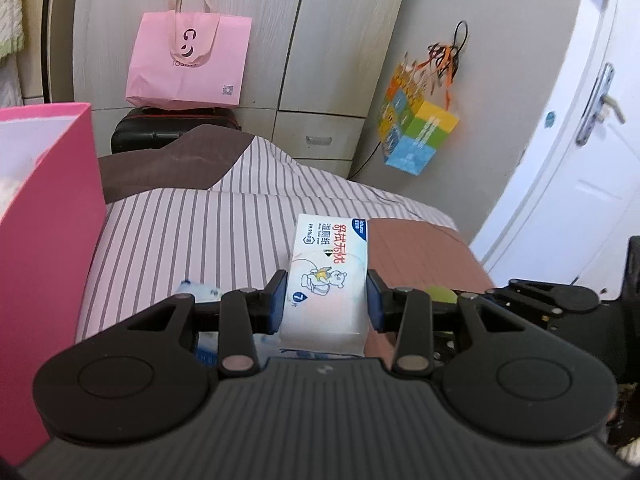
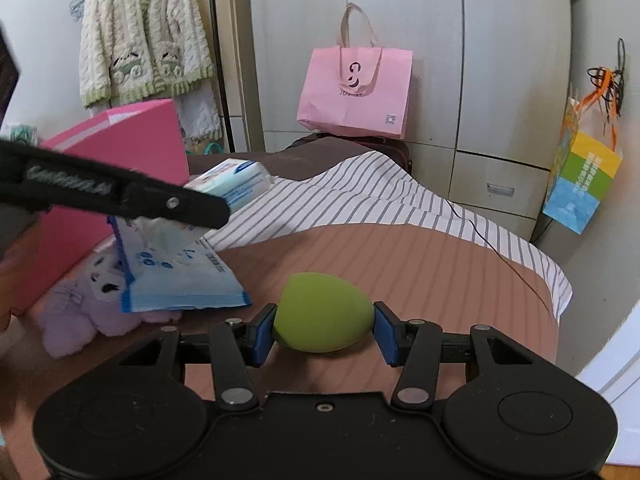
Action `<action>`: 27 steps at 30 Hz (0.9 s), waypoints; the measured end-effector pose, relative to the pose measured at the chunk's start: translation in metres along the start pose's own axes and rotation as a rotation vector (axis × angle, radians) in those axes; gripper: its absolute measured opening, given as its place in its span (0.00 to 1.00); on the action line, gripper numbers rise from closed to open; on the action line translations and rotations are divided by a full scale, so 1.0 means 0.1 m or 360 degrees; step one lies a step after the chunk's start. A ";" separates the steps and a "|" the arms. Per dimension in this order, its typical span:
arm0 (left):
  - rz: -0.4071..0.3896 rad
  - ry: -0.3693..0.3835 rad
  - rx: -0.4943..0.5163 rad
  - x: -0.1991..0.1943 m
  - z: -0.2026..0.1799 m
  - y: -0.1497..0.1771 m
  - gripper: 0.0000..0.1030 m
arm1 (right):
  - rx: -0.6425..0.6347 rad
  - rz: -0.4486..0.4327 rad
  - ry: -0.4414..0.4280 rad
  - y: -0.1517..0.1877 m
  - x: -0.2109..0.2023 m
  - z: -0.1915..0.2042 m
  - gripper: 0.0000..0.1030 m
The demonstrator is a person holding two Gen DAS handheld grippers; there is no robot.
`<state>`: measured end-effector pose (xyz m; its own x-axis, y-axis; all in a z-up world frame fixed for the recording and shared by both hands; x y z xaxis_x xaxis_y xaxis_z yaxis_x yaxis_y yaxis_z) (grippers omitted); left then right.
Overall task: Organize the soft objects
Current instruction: 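Lift and carry the wipe pack and green sponge over the pink box with both grippers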
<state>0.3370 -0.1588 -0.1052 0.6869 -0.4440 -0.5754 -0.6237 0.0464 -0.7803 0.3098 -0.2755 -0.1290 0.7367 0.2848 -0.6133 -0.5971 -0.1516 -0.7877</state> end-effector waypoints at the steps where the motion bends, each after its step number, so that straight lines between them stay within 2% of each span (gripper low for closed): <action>1: -0.0008 0.0009 -0.0004 -0.05 -0.01 0.02 0.37 | 0.0002 -0.0005 0.0011 0.00 -0.03 0.01 0.54; 10: -0.0025 0.0065 -0.0022 -0.37 -0.06 0.18 0.37 | 0.0006 -0.0032 0.0038 0.06 -0.31 0.25 0.55; 15: -0.0032 0.0140 -0.0051 -0.59 -0.08 0.31 0.37 | -0.0011 -0.0026 0.0052 0.13 -0.43 0.36 0.55; 27: 0.0055 0.0225 -0.0016 -0.84 -0.15 0.66 0.37 | -0.0085 0.0011 0.0082 0.35 -0.72 0.63 0.55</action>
<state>0.2323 -0.1322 -0.1052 0.6057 -0.5641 -0.5612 -0.6504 0.0552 -0.7575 0.2153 -0.2416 -0.1086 0.7486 0.2347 -0.6200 -0.5857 -0.2042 -0.7844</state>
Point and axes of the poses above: each gripper's, at about its wrist camera, not at the fingertips, and x roughly the way its jaws point, z to its left, y to its underside, the point moved 10 cm from there along x, roughly the way its jaws point
